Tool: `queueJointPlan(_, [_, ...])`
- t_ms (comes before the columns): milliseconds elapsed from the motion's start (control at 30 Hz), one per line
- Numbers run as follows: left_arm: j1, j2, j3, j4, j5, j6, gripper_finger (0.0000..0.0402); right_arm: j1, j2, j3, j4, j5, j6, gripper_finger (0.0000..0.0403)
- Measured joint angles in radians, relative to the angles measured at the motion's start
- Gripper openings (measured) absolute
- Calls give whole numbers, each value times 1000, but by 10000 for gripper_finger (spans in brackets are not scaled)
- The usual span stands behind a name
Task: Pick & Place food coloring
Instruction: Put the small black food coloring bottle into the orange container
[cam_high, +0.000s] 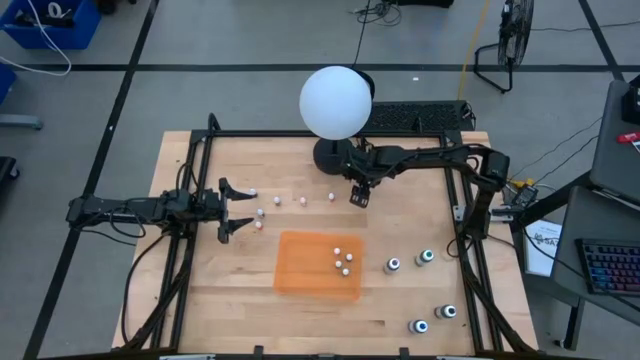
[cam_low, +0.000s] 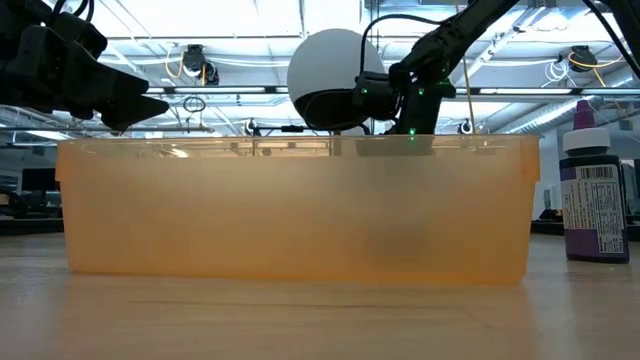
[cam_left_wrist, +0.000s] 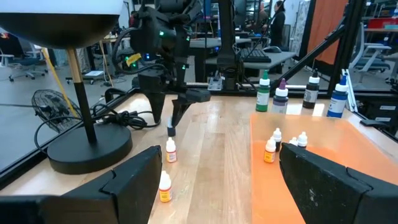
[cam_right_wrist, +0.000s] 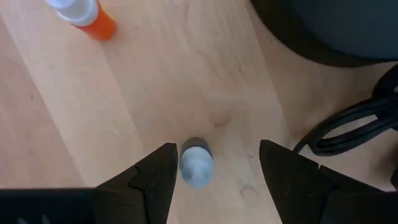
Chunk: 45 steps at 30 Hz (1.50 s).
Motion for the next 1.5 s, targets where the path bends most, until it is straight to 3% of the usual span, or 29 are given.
queueJointPlan(700, [0,0,0,0,0,0,324,0,31,-1,-7,-1,-3,210])
queueJointPlan(867, [0,0,0,0,0,0,324,0,31,-1,-6,-1,-6,176])
queueJointPlan(1200, [0,0,0,0,0,0,324,2,31,-1,-6,-1,-57,61])
queueJointPlan(1500, [0,0,0,0,0,0,324,95,-47,0,-15,0,-69,57])
